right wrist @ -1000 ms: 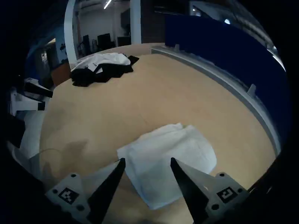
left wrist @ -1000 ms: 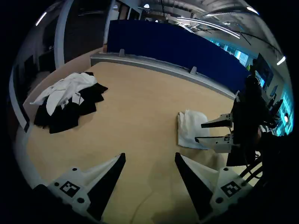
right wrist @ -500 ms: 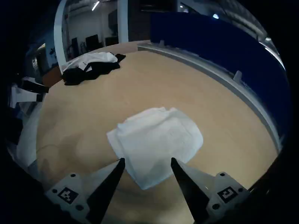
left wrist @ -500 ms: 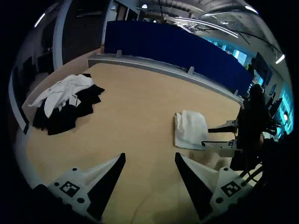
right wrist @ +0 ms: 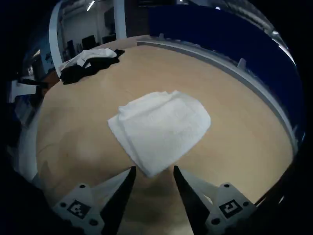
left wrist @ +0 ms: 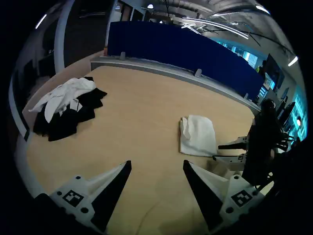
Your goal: Fold towel
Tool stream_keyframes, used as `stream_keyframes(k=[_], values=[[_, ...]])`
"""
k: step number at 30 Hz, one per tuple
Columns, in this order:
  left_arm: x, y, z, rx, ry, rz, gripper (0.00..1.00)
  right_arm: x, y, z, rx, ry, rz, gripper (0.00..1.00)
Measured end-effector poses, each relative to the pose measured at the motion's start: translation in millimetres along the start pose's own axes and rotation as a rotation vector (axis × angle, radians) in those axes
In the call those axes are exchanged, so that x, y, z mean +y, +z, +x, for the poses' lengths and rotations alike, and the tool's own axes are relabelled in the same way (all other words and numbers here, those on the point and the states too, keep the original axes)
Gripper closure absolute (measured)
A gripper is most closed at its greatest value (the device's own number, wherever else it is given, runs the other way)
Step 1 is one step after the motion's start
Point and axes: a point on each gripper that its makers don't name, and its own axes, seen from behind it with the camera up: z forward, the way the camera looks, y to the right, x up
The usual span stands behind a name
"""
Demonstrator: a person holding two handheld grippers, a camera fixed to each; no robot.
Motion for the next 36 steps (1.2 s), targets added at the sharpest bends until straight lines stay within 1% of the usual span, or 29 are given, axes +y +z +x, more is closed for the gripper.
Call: stream_keyframes(k=[4,6,8,10,14,16,24,29,36], values=[[0.4,-0.2,-0.7,-0.001,-0.003,0.0,0.02,-1.0,1.9,-4.3,-0.002,0.025,0.003,0.45],[0.2,-0.1,-1.3,-0.001,-0.004,0.001,0.02,-1.0,2.5,-5.9,-0.002,0.033,0.001,0.55],[-0.6,0.6,-2.2,-0.002,-0.005,0.002,0.02,-0.9,3.3,-7.2,-0.001,0.039,-0.003,0.61],[-1.1,1.8,-3.1,-0.003,-0.005,0.003,0.02,-0.5,4.3,-7.5,0.001,0.043,-0.008,0.63],[-1.3,3.6,-4.0,-0.005,-0.006,0.002,0.02,-0.3,5.8,-7.7,0.003,0.053,-0.018,0.71],[-1.0,3.7,-3.5,-0.005,-0.006,0.002,0.02,-0.6,5.6,-8.1,0.003,0.055,-0.016,0.76],[-0.9,2.8,-1.4,-0.003,-0.004,0.001,0.02,-0.4,3.9,-5.1,0.01,0.056,-0.018,0.87],[-0.5,1.6,-0.9,-0.001,-0.004,0.0,0.02,0.4,2.3,-0.5,0.019,0.048,-0.023,0.9],[2.3,0.4,0.0,0.001,-0.001,-0.006,0.02,0.8,0.1,6.9,0.035,0.053,-0.015,0.93]])
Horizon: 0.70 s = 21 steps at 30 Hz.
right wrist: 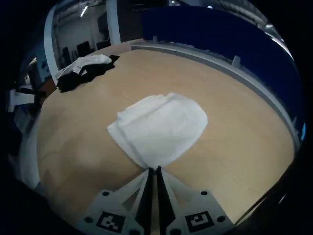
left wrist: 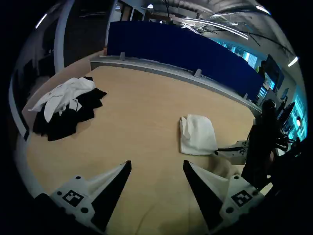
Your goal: Fold towel
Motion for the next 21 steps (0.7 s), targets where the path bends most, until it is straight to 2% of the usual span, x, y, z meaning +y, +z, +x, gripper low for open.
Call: stream_keyframes(k=[13,21], values=[[4.2,-0.1,2.9,0.007,0.004,-0.008,0.02,0.0,-7.4,12.6,0.028,0.009,0.008,0.96],[6.1,-1.7,7.8,0.019,0.004,-0.012,0.02,1.9,-22.5,46.7,0.096,-0.01,0.007,0.96]])
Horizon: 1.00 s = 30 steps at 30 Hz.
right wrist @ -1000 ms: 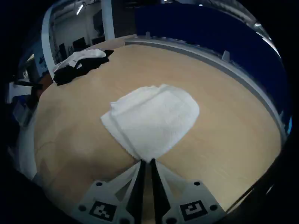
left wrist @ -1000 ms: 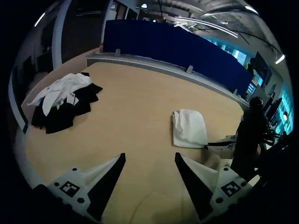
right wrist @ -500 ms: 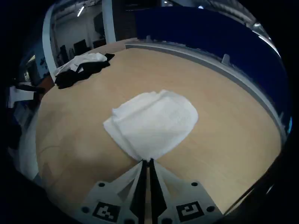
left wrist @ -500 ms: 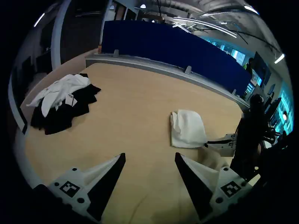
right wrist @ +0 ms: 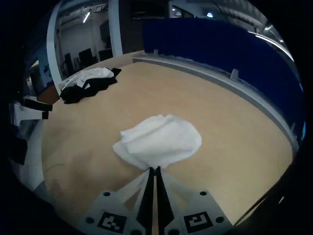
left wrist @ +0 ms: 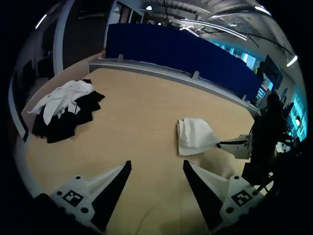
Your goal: Fold towel
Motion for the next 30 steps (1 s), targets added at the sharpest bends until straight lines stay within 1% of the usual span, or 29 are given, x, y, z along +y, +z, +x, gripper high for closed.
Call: stream_keyframes(k=[7,11,17,23,30], values=[[4.2,-1.7,7.2,0.015,0.004,-0.009,0.02,3.3,-19.4,48.1,0.086,-0.023,-0.005,0.96],[8.0,-2.8,13.1,0.026,0.01,-0.017,0.02,8.0,-35.8,77.8,0.14,-0.035,-0.014,0.96],[14.1,-3.8,21.1,0.041,0.023,-0.032,0.02,19.2,-61.7,112.0,0.205,-0.03,-0.034,0.96],[21.7,-3.2,26.5,0.045,0.034,-0.051,0.02,32.8,-83.1,127.9,0.24,-0.02,-0.062,0.96],[30.9,-1.8,30.3,0.048,0.047,-0.072,0.02,52.0,-101.5,129.8,0.259,0.013,-0.098,0.96]])
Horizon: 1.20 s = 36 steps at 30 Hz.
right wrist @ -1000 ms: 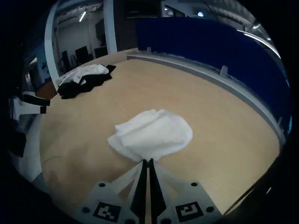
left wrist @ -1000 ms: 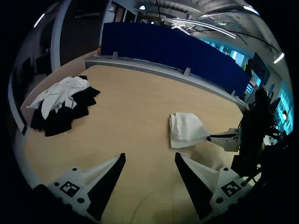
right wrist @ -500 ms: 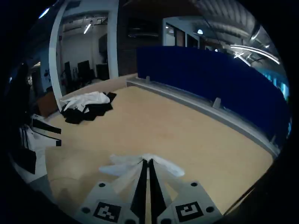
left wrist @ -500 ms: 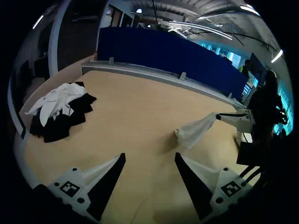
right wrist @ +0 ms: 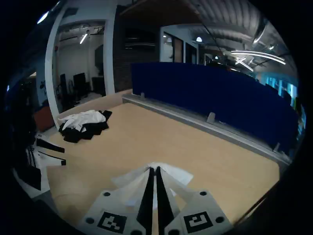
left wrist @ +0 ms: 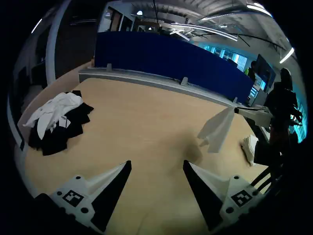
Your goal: Fold towel
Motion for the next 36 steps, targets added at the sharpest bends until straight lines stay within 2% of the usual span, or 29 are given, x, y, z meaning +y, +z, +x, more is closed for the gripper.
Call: stream_keyframes(k=[10,26,36], values=[[14.3,7.5,3.9,-0.004,0.028,-0.025,0.02,51.3,-38.6,8.7,0.024,0.043,-0.078,0.96],[39.0,16.1,1.9,-0.028,0.058,-0.055,0.02,187.3,-126.9,-5.1,0.004,0.053,-0.268,0.96],[51.5,18.5,1.7,-0.034,0.07,-0.06,0.02,249.5,-158.1,-23.0,-0.022,0.069,-0.343,0.96]])
